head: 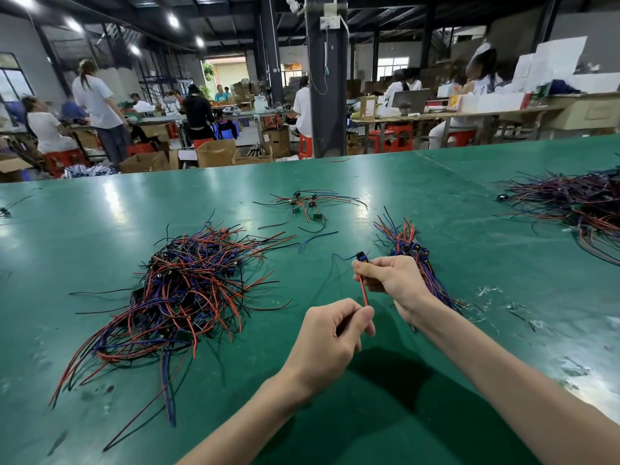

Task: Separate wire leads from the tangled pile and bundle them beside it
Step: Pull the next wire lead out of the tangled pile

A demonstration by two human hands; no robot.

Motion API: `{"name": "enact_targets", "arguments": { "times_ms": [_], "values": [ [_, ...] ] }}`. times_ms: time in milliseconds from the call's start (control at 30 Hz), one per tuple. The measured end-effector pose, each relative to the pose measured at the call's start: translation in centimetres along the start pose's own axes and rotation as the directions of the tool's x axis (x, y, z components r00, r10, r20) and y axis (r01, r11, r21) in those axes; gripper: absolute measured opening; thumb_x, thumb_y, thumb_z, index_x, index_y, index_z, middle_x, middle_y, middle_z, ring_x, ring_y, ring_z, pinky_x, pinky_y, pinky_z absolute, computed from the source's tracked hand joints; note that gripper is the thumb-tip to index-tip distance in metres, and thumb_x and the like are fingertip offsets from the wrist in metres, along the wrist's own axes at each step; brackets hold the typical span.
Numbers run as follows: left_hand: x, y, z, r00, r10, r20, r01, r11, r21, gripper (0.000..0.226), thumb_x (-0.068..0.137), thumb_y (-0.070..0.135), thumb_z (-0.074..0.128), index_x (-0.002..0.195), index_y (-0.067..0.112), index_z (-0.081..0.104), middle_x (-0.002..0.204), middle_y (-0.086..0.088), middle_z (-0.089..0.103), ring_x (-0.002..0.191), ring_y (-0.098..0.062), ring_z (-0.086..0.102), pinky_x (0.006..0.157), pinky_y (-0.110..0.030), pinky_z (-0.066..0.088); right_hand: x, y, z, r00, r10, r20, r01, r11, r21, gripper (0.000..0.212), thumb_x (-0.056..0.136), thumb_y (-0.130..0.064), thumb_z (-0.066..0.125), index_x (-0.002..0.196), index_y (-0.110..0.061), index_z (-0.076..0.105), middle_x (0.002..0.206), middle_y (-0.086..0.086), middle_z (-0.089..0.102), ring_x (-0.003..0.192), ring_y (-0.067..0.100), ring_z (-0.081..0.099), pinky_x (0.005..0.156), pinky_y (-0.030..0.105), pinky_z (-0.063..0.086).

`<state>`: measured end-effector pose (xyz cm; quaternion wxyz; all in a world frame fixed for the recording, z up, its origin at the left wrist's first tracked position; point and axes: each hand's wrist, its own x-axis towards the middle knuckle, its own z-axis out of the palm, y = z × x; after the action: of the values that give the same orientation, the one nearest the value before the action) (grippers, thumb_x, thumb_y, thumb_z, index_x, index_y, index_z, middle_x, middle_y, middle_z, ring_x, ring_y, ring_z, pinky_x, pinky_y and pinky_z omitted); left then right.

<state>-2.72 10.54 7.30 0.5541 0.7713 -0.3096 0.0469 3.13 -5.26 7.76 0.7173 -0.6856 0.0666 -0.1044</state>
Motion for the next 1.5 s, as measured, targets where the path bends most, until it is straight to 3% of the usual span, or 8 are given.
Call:
{"name": "enact_targets", "arguments": {
  "times_ms": [233,500,700,867,1067,1167,1267,1500],
  "values": [
    [-0.2,-0.2,0.7,0.995,0.097,-0.022,-0.097,0.995,0.017,0.009,0.093,0.010,0.057,0.089,0.008,0.064,0.069,0.014,0.061,0.066,0.000,0.058,0.071,-0.014,0.046,0.3,0.3,-0.2,0.999,-0.016,-0.028,0.015,1.000,-0.020,0.020,0.080,-0.011,0.074,0.062,-0.005,0.069,0.061,0.007,0.066,0.058,0.014,0.052,0.060,0.023,0.047],
    [-0.3,-0.4,0.8,0.999,0.045,-0.011,-0.045,0.998,0.046,0.031,0.094,0.030,0.049,0.064,0.029,0.051,0.050,0.013,0.056,0.049,-0.005,0.055,0.054,-0.017,0.041,0.6,0.8,-0.4,0.999,-0.021,-0.040,0.019,0.999,-0.047,0.020,0.081,-0.011,0.073,0.063,-0.003,0.068,0.065,0.012,0.065,0.056,0.012,0.048,0.055,0.018,0.043],
    [-0.4,-0.6,0.7,0.997,0.061,0.047,-0.063,0.998,0.030,0.017,0.095,0.017,0.054,0.080,0.023,0.057,0.064,0.014,0.061,0.067,-0.017,0.066,0.070,-0.031,0.054,1.2,1.3,-0.7,0.995,-0.026,-0.096,0.018,0.996,-0.082,0.019,0.080,-0.015,0.075,0.067,-0.001,0.069,0.067,0.014,0.065,0.057,0.013,0.049,0.058,0.023,0.041],
    [-0.4,-0.5,0.6,0.991,0.087,0.103,-0.096,0.992,0.087,0.024,0.096,0.021,0.053,0.074,0.013,0.060,0.053,0.013,0.054,0.047,-0.008,0.049,0.053,-0.020,0.041,1.3,1.4,-0.7,0.993,-0.050,-0.111,0.035,0.990,-0.135,0.020,0.079,-0.017,0.076,0.065,-0.003,0.069,0.062,0.007,0.066,0.051,0.006,0.051,0.055,0.020,0.041],
    [-0.2,-0.4,0.4,0.967,-0.121,0.226,0.117,0.993,0.029,0.036,0.098,0.024,0.051,0.063,0.019,0.060,0.050,0.008,0.055,0.043,-0.005,0.046,0.049,-0.017,0.039,1.0,0.9,-0.9,0.993,0.009,-0.116,-0.010,1.000,-0.009,0.019,0.080,-0.013,0.074,0.065,-0.004,0.068,0.057,0.001,0.066,0.050,0.005,0.050,0.051,0.017,0.041],
    [0.1,-0.3,-0.1,0.911,-0.275,0.308,0.294,0.955,-0.019,0.042,0.090,0.046,0.053,0.076,0.009,0.066,0.066,-0.002,0.065,0.049,-0.012,0.052,0.048,-0.021,0.044,0.7,0.3,-0.8,0.994,0.079,-0.070,-0.068,0.987,0.145,0.017,0.080,-0.011,0.072,0.066,-0.005,0.066,0.056,0.001,0.067,0.044,0.003,0.050,0.050,0.017,0.040],
    [0.8,-0.9,-0.6,0.940,-0.280,0.197,0.281,0.959,0.025,0.066,0.084,0.061,0.045,0.081,-0.002,0.062,0.073,-0.011,0.060,0.058,-0.013,0.052,0.055,-0.025,0.048,0.2,-0.1,-0.4,0.991,0.134,0.014,-0.134,0.966,0.222,0.013,0.079,-0.011,0.072,0.070,-0.003,0.066,0.059,0.003,0.068,0.043,0.003,0.050,0.048,0.015,0.041],
    [1.7,-1.8,-1.4,0.935,-0.351,0.045,0.354,0.930,-0.099,0.034,0.099,0.037,0.041,0.095,0.019,0.069,0.086,-0.009,0.074,0.077,-0.027,0.068,0.085,-0.040,0.051,-1.3,-0.5,1.4,0.976,0.141,0.165,-0.177,0.958,0.227,0.013,0.069,-0.017,0.076,0.069,-0.006,0.069,0.063,0.003,0.068,0.048,0.005,0.051,0.050,0.015,0.043]
  ]
}}
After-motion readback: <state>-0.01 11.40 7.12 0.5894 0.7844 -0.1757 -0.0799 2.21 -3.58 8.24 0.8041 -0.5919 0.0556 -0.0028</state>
